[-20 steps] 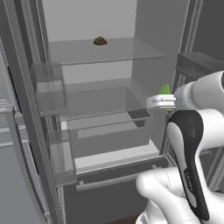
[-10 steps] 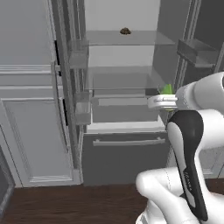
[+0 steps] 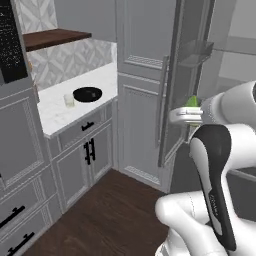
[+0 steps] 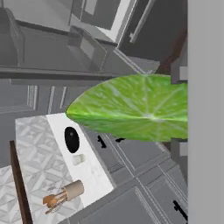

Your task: Grab a lemon wedge from the fridge and one ice cube from the ice bowl, and put them in the glass of lemonade.

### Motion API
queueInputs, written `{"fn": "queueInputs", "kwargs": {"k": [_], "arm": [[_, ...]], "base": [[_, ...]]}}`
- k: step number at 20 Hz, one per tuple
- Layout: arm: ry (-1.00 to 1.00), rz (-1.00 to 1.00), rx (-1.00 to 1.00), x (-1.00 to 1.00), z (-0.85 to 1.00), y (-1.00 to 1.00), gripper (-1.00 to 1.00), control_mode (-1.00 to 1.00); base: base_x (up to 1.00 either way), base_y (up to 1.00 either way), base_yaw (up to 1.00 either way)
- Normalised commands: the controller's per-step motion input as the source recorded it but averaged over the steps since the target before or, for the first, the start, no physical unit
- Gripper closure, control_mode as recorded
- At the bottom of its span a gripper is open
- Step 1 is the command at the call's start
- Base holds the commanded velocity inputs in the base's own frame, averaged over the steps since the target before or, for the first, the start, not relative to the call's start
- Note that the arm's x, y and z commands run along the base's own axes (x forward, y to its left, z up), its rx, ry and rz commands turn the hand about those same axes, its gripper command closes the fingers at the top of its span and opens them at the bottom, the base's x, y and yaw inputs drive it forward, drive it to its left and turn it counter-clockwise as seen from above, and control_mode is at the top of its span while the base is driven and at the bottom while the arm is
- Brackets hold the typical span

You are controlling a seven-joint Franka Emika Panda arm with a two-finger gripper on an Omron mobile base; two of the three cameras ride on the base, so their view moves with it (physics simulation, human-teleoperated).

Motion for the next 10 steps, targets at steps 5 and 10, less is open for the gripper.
{"fn": "queueInputs", "kwargs": {"k": [5, 10], "arm": [[0.00, 0.00, 0.00, 0.00, 0.00, 0.00, 1.00, 1.00], [0.00, 0.00, 0.00, 0.00, 0.00, 0.00, 1.00, 1.00]], "base": [[0.18, 0.14, 0.29], [0.99, 0.71, -0.12]]}}
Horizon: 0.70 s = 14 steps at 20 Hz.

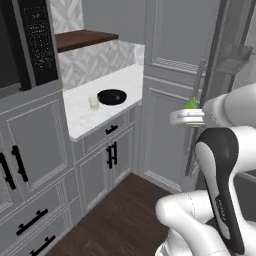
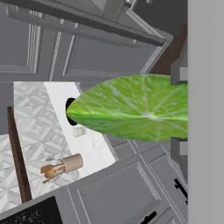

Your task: Grab a lemon wedge from the fridge and one ice cube from the ice bowl, and put them in the glass of lemonade.

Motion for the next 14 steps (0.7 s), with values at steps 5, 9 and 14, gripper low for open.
{"fn": "queueInputs", "kwargs": {"k": [5, 9, 14], "arm": [[0.00, 0.00, 0.00, 0.00, 0.00, 0.00, 1.00, 1.00], [0.00, 0.00, 0.00, 0.00, 0.00, 0.00, 1.00, 1.00], [0.00, 0.00, 0.00, 0.00, 0.00, 0.00, 1.00, 1.00]], "base": [[1.00, 0.51, -0.08], [1.00, -0.13, 0.00], [1.00, -0.15, 0.00]]}}
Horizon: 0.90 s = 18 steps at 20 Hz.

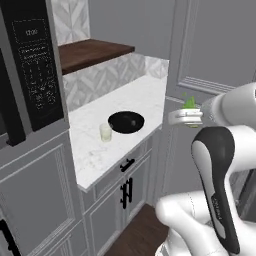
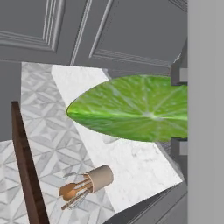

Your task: Grab a lemon wedge from the fridge and one ice cube from the ice bowl, and put them in the glass of lemonade.

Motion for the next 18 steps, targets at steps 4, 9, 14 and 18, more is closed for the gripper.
{"fn": "queueInputs", "kwargs": {"k": [4, 9, 14, 18], "arm": [[0.00, 0.00, 0.00, 0.00, 0.00, 0.00, 1.00, 1.00], [0.00, 0.00, 0.00, 0.00, 0.00, 0.00, 1.00, 1.00], [0.00, 0.00, 0.00, 0.00, 0.00, 0.00, 1.00, 1.00], [0.02, 0.00, 0.00, 0.24, -0.05, 0.10, 1.00, -1.00]], "base": [[1.00, 0.43, -0.03], [0.58, 0.28, -0.02], [0.52, 0.47, -0.03], [0.18, 0.04, 0.00]]}}
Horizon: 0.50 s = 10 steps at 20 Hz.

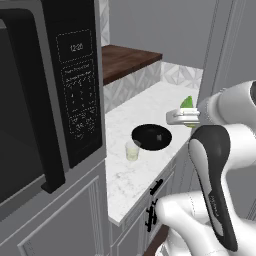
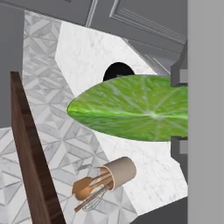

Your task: Grab a lemon wedge from the fridge and one ice cube from the ice bowl, and put them in the glass of lemonade.

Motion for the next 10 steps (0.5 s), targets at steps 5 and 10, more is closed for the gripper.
{"fn": "queueInputs", "kwargs": {"k": [5, 10], "arm": [[0.06, 0.00, -0.08, 0.97, -0.59, 0.53, 1.00, -1.00], [0.16, 0.00, -0.09, 0.71, -0.84, 0.12, 1.00, -1.00]], "base": [[0.00, 0.00, 0.00], [0.00, 0.00, 0.00]]}}
